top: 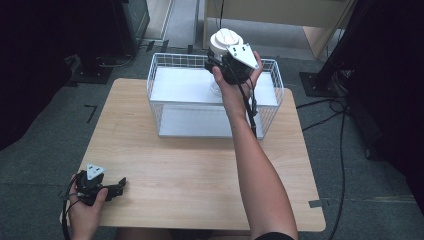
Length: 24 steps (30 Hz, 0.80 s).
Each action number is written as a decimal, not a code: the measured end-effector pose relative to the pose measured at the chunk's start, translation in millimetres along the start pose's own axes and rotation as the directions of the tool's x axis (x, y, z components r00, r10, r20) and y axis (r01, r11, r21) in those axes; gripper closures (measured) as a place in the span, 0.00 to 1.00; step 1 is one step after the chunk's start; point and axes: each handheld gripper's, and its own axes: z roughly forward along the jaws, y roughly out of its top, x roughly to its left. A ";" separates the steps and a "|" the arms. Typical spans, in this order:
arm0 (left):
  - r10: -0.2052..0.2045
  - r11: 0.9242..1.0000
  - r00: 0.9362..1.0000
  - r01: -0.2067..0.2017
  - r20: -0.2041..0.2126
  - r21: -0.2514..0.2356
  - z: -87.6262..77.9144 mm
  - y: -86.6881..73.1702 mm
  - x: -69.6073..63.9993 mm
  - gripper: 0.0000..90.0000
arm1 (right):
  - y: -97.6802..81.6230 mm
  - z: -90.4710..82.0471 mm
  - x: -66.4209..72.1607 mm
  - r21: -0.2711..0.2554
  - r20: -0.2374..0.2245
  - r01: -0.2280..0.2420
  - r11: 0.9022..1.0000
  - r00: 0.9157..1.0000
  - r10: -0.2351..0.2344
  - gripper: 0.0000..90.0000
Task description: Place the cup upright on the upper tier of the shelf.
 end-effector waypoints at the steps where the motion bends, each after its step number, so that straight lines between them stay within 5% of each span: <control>1: 0.000 1.000 1.000 0.000 0.000 0.000 0.0 0.0 0.0 0.00 | -1.0 0.5 -0.4 0.002 0.001 0.004 1.000 1.000 -0.004 0.17; 10: 0.000 1.000 1.000 0.000 0.000 0.001 -0.1 0.1 0.0 0.00 | -3.8 2.2 -3.2 0.010 0.009 0.006 1.000 1.000 -0.006 0.16; 16: 0.000 1.000 1.000 0.000 0.000 0.000 0.0 0.0 0.0 0.00 | -3.7 -2.0 -8.1 0.027 -0.069 -0.002 1.000 0.998 0.004 0.00; 24: -0.001 1.000 1.000 0.001 0.001 0.000 0.1 0.0 -0.1 0.00 | -13.7 -13.3 -13.8 0.056 -0.096 -0.005 0.998 0.995 0.010 0.00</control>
